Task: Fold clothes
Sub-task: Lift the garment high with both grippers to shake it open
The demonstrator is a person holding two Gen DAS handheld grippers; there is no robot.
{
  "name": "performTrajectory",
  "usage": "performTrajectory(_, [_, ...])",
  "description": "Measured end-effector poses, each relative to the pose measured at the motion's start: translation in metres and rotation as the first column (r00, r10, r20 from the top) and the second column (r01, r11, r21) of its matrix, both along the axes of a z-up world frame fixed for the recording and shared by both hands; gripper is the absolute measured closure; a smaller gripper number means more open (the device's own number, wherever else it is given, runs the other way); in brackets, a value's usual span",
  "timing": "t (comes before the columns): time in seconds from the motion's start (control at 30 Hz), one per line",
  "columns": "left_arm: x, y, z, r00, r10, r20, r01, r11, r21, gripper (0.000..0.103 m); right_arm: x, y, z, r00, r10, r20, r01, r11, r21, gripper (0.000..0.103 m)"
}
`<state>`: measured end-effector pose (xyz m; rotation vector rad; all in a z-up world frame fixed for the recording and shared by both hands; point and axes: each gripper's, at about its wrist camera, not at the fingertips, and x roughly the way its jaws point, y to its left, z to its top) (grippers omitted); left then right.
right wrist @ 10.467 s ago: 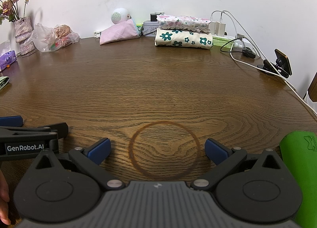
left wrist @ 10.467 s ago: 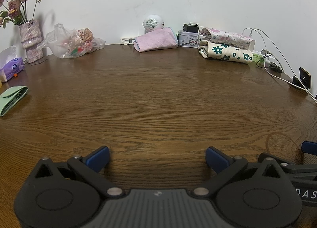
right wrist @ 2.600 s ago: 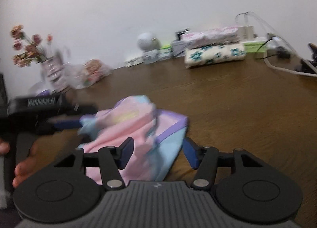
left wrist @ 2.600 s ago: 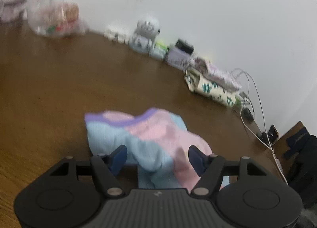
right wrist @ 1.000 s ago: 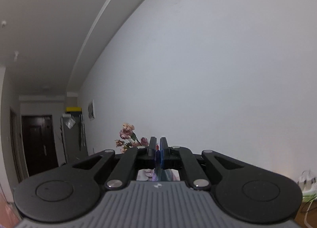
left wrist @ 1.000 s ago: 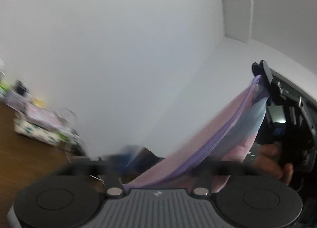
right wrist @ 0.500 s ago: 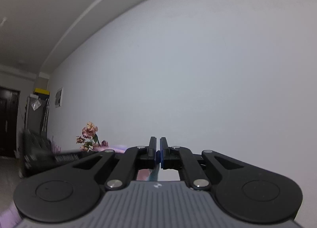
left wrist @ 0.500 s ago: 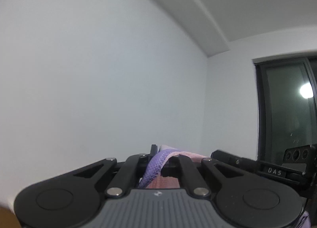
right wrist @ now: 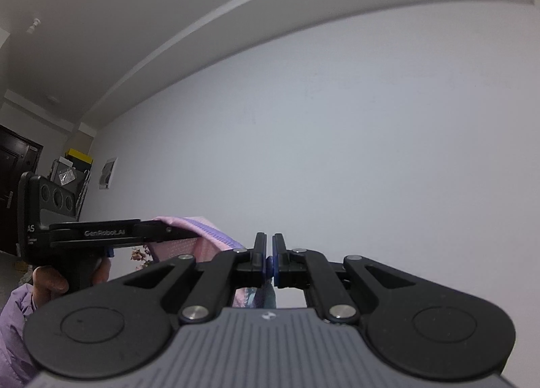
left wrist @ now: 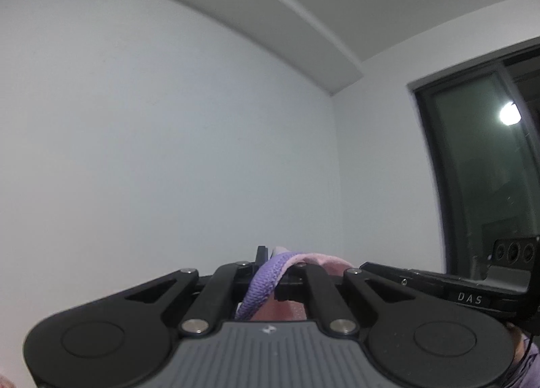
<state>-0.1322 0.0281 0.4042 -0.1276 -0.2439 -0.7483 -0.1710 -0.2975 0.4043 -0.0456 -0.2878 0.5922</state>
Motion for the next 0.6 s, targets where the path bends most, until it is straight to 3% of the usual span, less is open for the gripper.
performTrajectory(0.13, [0.053,0.004,-0.019,0.993,0.046,-0.107,-0.044,0.999,0.025,0.101,0.053,0.010,-0.014,0.995,-0.016,-0.095,0.014,1.000,-0.018,0.100])
performTrajectory(0.27, [0.142,0.005,-0.044,0.956,0.133,-0.262,-0.136,0.991,0.009,0.101,0.107,0.014,-0.035,0.975,-0.080,-0.205,0.069,0.996,-0.059,0.100])
performTrajectory(0.33, [0.179,0.000,-0.054,0.918,0.229,-0.323,-0.232,0.972,0.029,0.092,0.134,0.016,-0.045,0.959,-0.113,-0.259,0.094,0.992,-0.082,0.100])
performTrajectory(0.37, [0.195,-0.002,-0.060,0.893,0.275,-0.356,-0.280,0.959,0.039,0.074,0.148,0.017,-0.050,0.950,-0.129,-0.285,0.107,0.990,-0.094,0.099])
performTrajectory(0.4, [0.204,-0.004,-0.066,0.865,0.314,-0.392,-0.320,0.946,0.052,0.056,0.161,0.019,-0.055,0.939,-0.146,-0.311,0.118,0.987,-0.106,0.094])
performTrajectory(0.43, [0.211,-0.005,-0.073,0.838,0.344,-0.424,-0.349,0.935,0.067,0.051,0.175,0.020,-0.060,0.928,-0.163,-0.336,0.130,0.984,-0.118,0.085])
performTrajectory(0.47, [0.211,-0.004,-0.083,0.829,0.343,-0.441,-0.344,0.935,0.081,0.049,0.188,0.021,-0.065,0.915,-0.179,-0.360,0.141,0.981,-0.131,0.056])
performTrajectory(0.5, [0.211,-0.003,-0.093,0.820,0.343,-0.459,-0.339,0.936,0.095,0.048,0.202,0.022,-0.070,0.902,-0.196,-0.385,0.151,0.978,-0.144,0.038])
performTrajectory(0.6, [0.199,0.001,-0.133,0.788,0.350,-0.507,-0.319,0.936,0.150,0.032,0.243,0.025,-0.085,0.856,-0.247,-0.454,0.180,0.966,-0.185,0.032])
